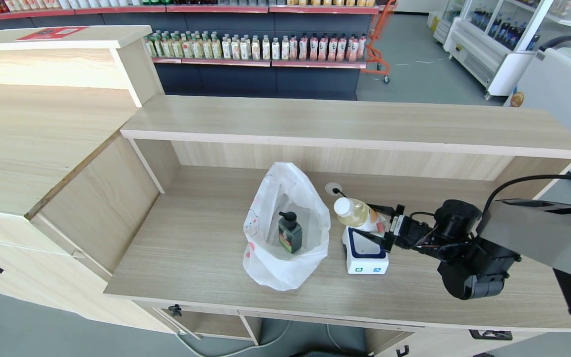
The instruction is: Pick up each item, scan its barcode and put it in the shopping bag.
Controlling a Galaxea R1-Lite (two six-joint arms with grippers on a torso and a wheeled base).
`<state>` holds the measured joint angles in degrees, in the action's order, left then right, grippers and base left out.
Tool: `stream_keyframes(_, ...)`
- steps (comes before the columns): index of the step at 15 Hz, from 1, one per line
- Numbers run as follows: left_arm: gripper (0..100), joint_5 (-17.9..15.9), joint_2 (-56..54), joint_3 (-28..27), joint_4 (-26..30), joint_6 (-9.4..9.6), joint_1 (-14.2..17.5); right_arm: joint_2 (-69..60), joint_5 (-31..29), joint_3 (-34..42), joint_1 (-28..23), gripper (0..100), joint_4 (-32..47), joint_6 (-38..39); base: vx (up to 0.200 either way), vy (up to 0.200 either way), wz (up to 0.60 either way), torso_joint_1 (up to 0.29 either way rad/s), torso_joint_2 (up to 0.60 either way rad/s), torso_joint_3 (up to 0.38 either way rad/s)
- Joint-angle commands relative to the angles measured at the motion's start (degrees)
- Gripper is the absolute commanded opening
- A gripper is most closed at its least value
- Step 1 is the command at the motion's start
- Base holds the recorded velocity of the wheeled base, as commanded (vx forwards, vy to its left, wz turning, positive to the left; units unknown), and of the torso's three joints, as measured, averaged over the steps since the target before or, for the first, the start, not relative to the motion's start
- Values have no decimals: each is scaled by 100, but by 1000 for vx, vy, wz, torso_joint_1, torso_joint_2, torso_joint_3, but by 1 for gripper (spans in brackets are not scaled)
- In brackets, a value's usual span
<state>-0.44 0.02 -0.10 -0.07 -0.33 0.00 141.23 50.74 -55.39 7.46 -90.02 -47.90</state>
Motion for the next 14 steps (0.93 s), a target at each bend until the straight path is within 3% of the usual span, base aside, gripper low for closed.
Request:
stream_keyframes(1,100,9,-2,1,-1,-2,0,239,-2,-235,54,0,2,-18,0,0,0,0,0,0)
stream_keyframes(14,100,0,-2,1,-1,-2,0,-78,50,-33,63,0,2,-123,0,0,0,0,0,0)
